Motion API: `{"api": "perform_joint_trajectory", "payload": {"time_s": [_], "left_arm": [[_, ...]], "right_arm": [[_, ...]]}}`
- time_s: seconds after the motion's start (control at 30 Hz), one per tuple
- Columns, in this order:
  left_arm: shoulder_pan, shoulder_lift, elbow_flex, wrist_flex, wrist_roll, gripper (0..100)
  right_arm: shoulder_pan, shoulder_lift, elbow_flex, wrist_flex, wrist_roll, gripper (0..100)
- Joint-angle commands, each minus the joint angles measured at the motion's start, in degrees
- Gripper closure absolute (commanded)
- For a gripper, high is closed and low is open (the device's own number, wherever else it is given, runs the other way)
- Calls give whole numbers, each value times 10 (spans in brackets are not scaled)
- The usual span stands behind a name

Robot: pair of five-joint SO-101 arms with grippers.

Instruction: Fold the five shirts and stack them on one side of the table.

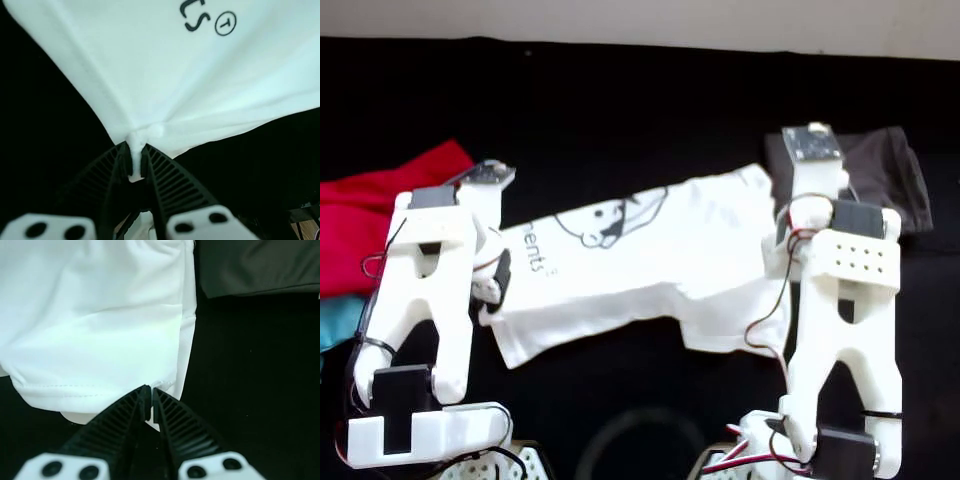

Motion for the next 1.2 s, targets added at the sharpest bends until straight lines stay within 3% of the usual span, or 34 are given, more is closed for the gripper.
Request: {"api": "perform_joint_trajectory", "payload": {"time_s": [0.0, 0.23, 1.17], "left_arm": [[23, -24, 8, -4, -4, 991], [60, -29, 44, -25, -2, 991], [57, -29, 99, -39, -4, 989]], "right_arm": [[4, -22, 29, -10, 12, 993], [4, -22, 87, -58, 12, 993], [4, -22, 94, -39, 13, 993]]}}
